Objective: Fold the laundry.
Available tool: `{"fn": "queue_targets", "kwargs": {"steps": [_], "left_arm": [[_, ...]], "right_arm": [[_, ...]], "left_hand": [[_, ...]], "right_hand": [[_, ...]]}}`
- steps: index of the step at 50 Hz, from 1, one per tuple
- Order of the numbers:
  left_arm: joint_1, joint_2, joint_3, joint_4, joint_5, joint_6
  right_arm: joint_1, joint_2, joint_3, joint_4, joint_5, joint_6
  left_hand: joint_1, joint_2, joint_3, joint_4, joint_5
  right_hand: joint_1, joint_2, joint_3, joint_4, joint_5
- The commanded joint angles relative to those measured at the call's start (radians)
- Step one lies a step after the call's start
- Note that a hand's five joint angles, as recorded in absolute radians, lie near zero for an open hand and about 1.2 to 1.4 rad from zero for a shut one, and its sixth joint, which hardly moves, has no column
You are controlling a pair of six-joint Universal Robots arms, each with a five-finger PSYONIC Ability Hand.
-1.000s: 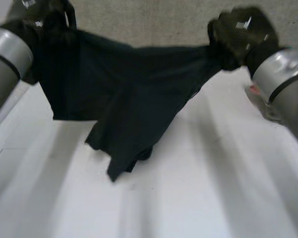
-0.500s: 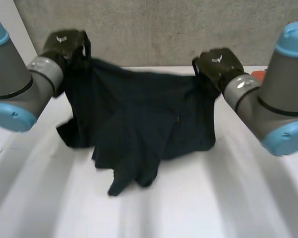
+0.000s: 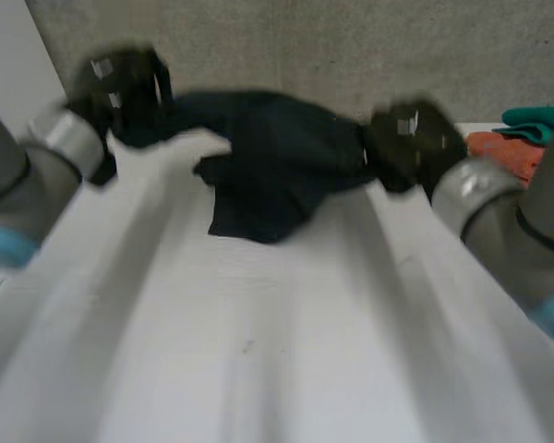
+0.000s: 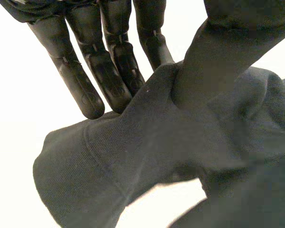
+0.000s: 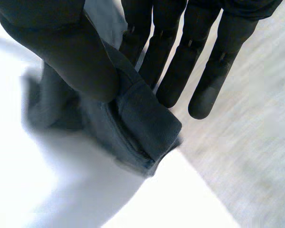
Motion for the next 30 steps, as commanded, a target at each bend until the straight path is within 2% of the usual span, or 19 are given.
{"fn": "queue_targets", "kwargs": {"steps": [1, 5, 6, 7, 8, 9, 10, 11, 14, 15, 19, 26, 30], "left_arm": [[-0.05, 0.08, -0.342, -0.118, 0.0, 0.135], [-0.099, 0.097, -0.451, -0.166, -0.002, 0.222], [-0.107, 0.099, -0.455, -0.171, -0.002, 0.238], [-0.112, 0.1, -0.455, -0.175, -0.003, 0.25], [-0.115, 0.102, -0.455, -0.18, -0.005, 0.262], [-0.115, 0.105, -0.446, -0.186, -0.011, 0.282], [-0.112, 0.108, -0.438, -0.188, -0.016, 0.291], [-0.102, 0.116, -0.418, -0.189, -0.025, 0.301], [-0.083, 0.126, -0.383, -0.191, -0.046, 0.299], [-0.069, 0.134, -0.36, -0.192, -0.065, 0.295], [-0.034, 0.142, -0.309, -0.2, -0.108, 0.264], [-0.024, 0.113, -0.271, -0.267, -0.166, 0.155], [-0.029, 0.073, -0.258, -0.293, -0.163, 0.14]], "right_arm": [[-0.062, -0.052, 0.241, 0.242, -0.007, -0.273], [-0.096, -0.101, 0.333, 0.344, -0.024, -0.446], [-0.097, -0.106, 0.339, 0.351, -0.028, -0.462], [-0.097, -0.111, 0.338, 0.358, -0.033, -0.474], [-0.096, -0.112, 0.335, 0.356, -0.038, -0.477], [-0.093, -0.109, 0.318, 0.344, -0.044, -0.466], [-0.091, -0.105, 0.307, 0.332, -0.044, -0.454], [-0.087, -0.091, 0.274, 0.295, -0.039, -0.401], [-0.084, -0.077, 0.212, 0.249, -0.025, -0.287], [-0.087, -0.068, 0.174, 0.229, -0.013, -0.196], [-0.093, -0.048, 0.094, 0.233, -0.018, -0.014], [-0.085, 0.036, 0.005, 0.243, -0.036, 0.011], [-0.068, 0.148, -0.063, 0.24, -0.03, 0.037]], "left_hand": [[0.234, 0.198, 0.203, 0.194, 0.23], [0.234, 0.198, 0.203, 0.194, 0.23], [0.138, 0.102, 0.107, 0.099, 0.134], [-0.008, -0.044, -0.039, -0.048, -0.012], [-0.178, -0.214, -0.209, -0.218, -0.182], [-0.502, -0.539, -0.533, -0.542, -0.507], [-0.628, -0.664, -0.659, -0.667, -0.632], [-0.765, -0.802, -0.796, -0.805, -0.77], [-0.946, -0.982, -0.977, -0.985, -0.95], [-0.987, -1.023, -1.018, -1.026, -0.991], [-0.988, -1.024, -1.019, -1.028, -0.992], [-0.952, -0.988, -0.983, -0.992, -0.956], [-0.873, -0.909, -0.904, -0.913, -0.877]], "right_hand": [[0.326, 0.226, 0.201, 0.197, 0.222], [0.326, 0.226, 0.201, 0.197, 0.222], [0.326, 0.226, 0.201, 0.197, 0.222], [0.16, 0.06, 0.035, 0.031, 0.056], [-0.132, -0.232, -0.258, -0.261, -0.237], [-0.809, -0.91, -0.935, -0.938, -0.914], [-0.895, -0.995, -1.02, -1.024, -0.999], [-0.896, -0.996, -1.021, -1.024, -1.0], [-0.896, -0.996, -1.021, -1.024, -1.0], [-0.896, -0.996, -1.021, -1.024, -1.0], [-0.896, -0.996, -1.021, -1.024, -1.0], [-0.896, -0.996, -1.021, -1.024, -1.0], [-0.773, -0.873, -0.898, -0.901, -0.877]]}}
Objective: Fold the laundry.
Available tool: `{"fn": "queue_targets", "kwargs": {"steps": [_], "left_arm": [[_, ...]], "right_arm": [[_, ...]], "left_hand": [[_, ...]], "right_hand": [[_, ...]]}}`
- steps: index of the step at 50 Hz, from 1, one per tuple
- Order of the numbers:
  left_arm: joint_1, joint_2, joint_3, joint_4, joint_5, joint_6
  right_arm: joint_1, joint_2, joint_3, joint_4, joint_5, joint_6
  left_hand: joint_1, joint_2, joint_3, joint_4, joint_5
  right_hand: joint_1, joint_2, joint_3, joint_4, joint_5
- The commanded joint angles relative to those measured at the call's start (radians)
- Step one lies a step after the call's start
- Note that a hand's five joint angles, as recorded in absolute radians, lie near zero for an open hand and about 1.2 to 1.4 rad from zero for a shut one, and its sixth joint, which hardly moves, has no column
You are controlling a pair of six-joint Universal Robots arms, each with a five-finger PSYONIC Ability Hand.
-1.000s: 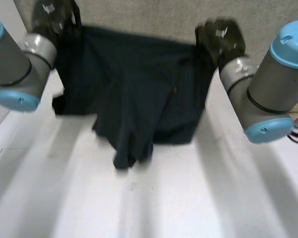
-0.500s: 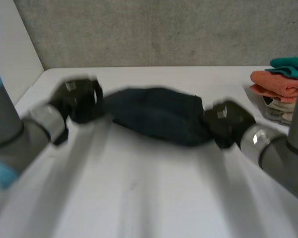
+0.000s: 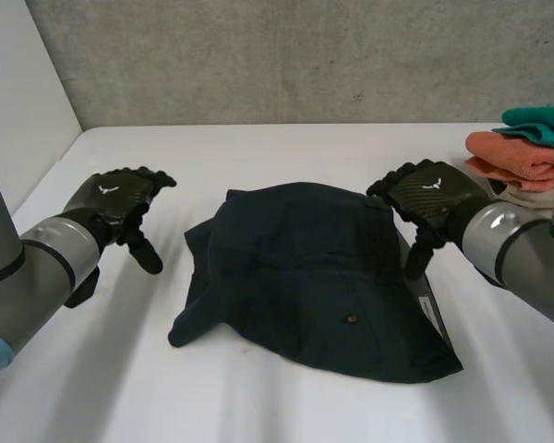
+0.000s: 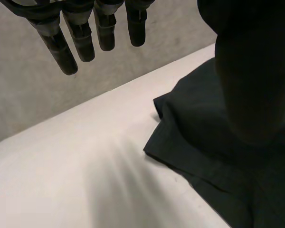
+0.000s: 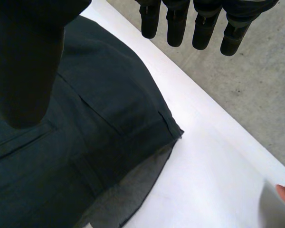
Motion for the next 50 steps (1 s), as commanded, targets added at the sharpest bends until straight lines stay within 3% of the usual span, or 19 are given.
{"fn": "queue_targets", "kwargs": {"steps": [1, 7, 21, 27, 30, 32, 34, 35, 40, 45, 50], "left_arm": [[-0.004, -0.064, 0.026, -0.052, -0.006, -0.053], [-0.007, -0.17, 0.082, -0.075, 0.03, -0.056], [-0.009, -0.48, 0.354, -0.064, 0.136, -0.059], [-0.021, -0.56, 0.434, -0.066, 0.145, -0.061], [-0.033, -0.583, 0.446, -0.073, 0.143, -0.058], [-0.043, -0.598, 0.452, -0.081, 0.139, -0.054], [-0.047, -0.601, 0.455, -0.079, 0.136, -0.053], [-0.049, -0.601, 0.458, -0.076, 0.131, -0.05], [-0.052, -0.545, 0.487, -0.073, 0.073, -0.041], [-0.03, -0.338, 0.492, -0.075, -0.013, -0.039], [-0.004, -0.142, 0.471, -0.081, 0.02, -0.025]], "right_arm": [[0.021, 0.155, -0.099, 0.006, 0.001, 0.028], [0.035, 0.278, -0.145, -0.009, 0.004, 0.097], [0.087, 0.454, -0.14, -0.342, 0.091, 0.108], [0.1, 0.511, -0.152, -0.425, 0.111, 0.043], [0.103, 0.523, -0.158, -0.429, 0.113, 0.022], [0.101, 0.52, -0.158, -0.434, 0.113, 0.013], [0.1, 0.513, -0.16, -0.436, 0.113, 0.016], [0.098, 0.502, -0.162, -0.442, 0.113, 0.022], [0.092, 0.431, -0.169, -0.44, 0.107, 0.038], [0.066, 0.271, -0.183, -0.374, 0.078, 0.044], [0.029, 0.14, -0.244, -0.235, 0.019, 0.035]], "left_hand": [[0.108, 0.107, 0.103, 0.11, 0.086], [0.132, 0.131, 0.127, 0.133, 0.11], [0.205, 0.204, 0.2, 0.207, 0.183], [0.46, 0.46, 0.455, 0.462, 0.439], [0.554, 0.553, 0.549, 0.555, 0.532], [0.722, 0.721, 0.716, 0.723, 0.7], [0.897, 0.896, 0.892, 0.898, 0.875], [1.177, 1.176, 1.172, 1.179, 1.155], [1.191, 1.191, 1.186, 1.193, 1.17], [1.191, 1.191, 1.186, 1.193, 1.17], [1.191, 1.191, 1.186, 1.193, 1.17]], "right_hand": [[0.088, 0.103, 0.105, 0.105, 0.088], [0.156, 0.17, 0.173, 0.173, 0.156], [0.276, 0.291, 0.293, 0.293, 0.276], [0.311, 0.326, 0.328, 0.328, 0.311], [0.481, 0.495, 0.498, 0.498, 0.481], [0.839, 0.853, 0.856, 0.856, 0.839], [1.044, 1.059, 1.061, 1.061, 1.044], [1.174, 1.188, 1.191, 1.19, 1.174], [1.175, 1.189, 1.192, 1.192, 1.175], [1.175, 1.189, 1.192, 1.192, 1.175], [1.175, 1.189, 1.192, 1.192, 1.175]]}}
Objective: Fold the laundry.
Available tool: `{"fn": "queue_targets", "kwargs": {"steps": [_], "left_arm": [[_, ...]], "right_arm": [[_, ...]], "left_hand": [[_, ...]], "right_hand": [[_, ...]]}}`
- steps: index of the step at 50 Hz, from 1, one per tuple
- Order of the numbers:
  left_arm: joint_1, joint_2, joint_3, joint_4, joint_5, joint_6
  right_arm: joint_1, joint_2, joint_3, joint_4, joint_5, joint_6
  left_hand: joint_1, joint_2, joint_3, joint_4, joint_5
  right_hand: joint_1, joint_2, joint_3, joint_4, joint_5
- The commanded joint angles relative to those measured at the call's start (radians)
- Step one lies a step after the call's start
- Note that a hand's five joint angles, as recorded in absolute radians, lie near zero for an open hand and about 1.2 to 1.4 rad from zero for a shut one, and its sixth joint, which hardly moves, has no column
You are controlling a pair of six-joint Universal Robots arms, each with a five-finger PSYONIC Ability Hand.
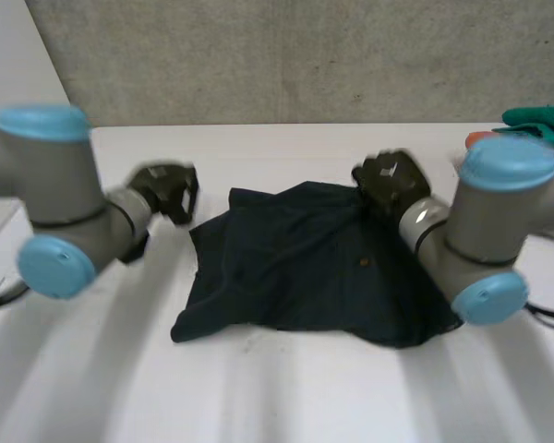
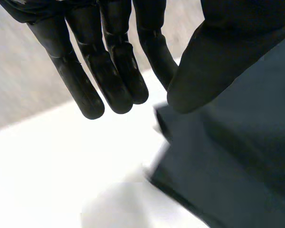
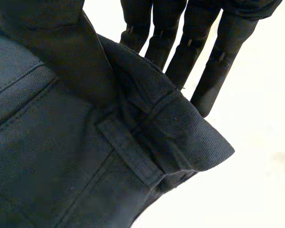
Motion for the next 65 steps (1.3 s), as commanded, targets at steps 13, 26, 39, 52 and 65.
{"fn": "queue_targets", "kwargs": {"steps": [13, 26, 39, 52, 65], "left_arm": [[0.052, 0.474, -0.216, -0.082, 0.09, -0.035], [-0.056, 0.201, -0.322, 0.111, 0.039, -0.162], [-0.115, 0.046, -0.262, 0.097, 0.047, -0.279], [-0.116, 0.032, -0.244, 0.112, 0.065, -0.378], [-0.169, 0.058, -0.259, 0.106, 0.148, -0.431]], "right_arm": [[-0.086, -0.359, -0.102, 0.486, -0.18, -0.052], [-0.034, -0.429, 0.105, 0.305, -0.172, -0.034], [-0.018, -0.546, 0.17, 0.265, -0.2, 0.056], [-0.002, -0.53, 0.177, 0.28, -0.166, 0.027], [0.011, -0.526, 0.138, 0.311, -0.138, 0.026]], "left_hand": [[-0.549, -0.574, -0.568, -0.577, -0.544], [-0.854, -0.879, -0.872, -0.881, -0.848], [-0.701, -0.726, -0.719, -0.728, -0.695], [-0.185, -0.21, -0.203, -0.212, -0.179], [-0.569, -0.594, -0.587, -0.596, -0.563]], "right_hand": [[0.292, 0.225, 0.226, 0.207, 0.244], [0.292, 0.225, 0.226, 0.207, 0.244], [0.292, 0.225, 0.226, 0.207, 0.244], [0.292, 0.225, 0.226, 0.207, 0.244], [0.292, 0.225, 0.226, 0.207, 0.244]]}}
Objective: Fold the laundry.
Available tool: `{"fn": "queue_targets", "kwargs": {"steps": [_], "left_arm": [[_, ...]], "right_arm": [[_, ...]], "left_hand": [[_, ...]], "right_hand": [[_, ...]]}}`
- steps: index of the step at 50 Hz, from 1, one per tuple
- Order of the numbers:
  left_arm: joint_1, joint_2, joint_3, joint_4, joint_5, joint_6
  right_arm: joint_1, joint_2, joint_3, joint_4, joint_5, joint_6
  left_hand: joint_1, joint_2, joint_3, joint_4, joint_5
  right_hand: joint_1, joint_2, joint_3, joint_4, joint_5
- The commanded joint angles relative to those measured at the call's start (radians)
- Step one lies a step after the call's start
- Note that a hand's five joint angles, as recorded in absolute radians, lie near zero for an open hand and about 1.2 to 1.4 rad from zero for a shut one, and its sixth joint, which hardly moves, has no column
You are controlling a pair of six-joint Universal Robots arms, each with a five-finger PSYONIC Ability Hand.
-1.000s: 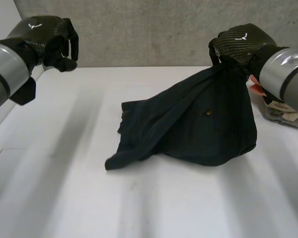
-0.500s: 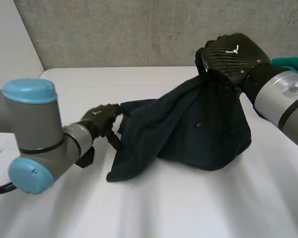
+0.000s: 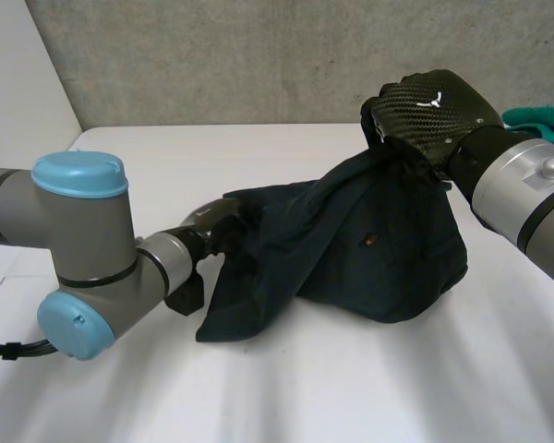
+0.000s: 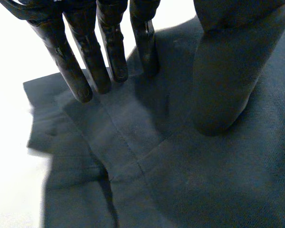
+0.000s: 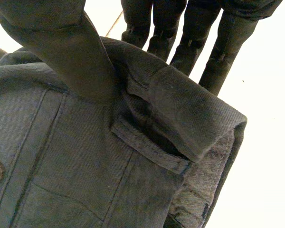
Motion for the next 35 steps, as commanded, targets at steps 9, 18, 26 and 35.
{"fn": "queue_targets", "kwargs": {"steps": [9, 18, 26, 35], "left_arm": [[-0.034, -0.007, -0.017, -0.023, -0.042, 0.082], [-0.001, 0.103, -0.003, -0.11, -0.087, 0.09], [0.151, 0.476, -0.013, -0.302, -0.01, 0.226], [0.204, 0.478, 0.003, -0.485, -0.019, 0.446]], "right_arm": [[0.02, 0.018, -0.009, 0.013, 0.028, -0.001], [-0.013, -0.002, -0.027, 0.033, 0.034, -0.02], [-0.046, -0.07, -0.069, 0.174, 0.031, -0.181], [-0.04, 0.004, -0.073, 0.389, 0.021, -0.405]], "left_hand": [[0.412, 0.405, 0.403, 0.409, 0.403], [0.844, 0.837, 0.835, 0.841, 0.835], [0.844, 0.837, 0.835, 0.841, 0.835], [0.844, 0.837, 0.835, 0.841, 0.835]], "right_hand": [[0.292, 0.225, 0.211, 0.197, 0.233], [0.292, 0.225, 0.211, 0.197, 0.233], [0.292, 0.225, 0.211, 0.197, 0.233], [0.292, 0.225, 0.211, 0.197, 0.233]]}}
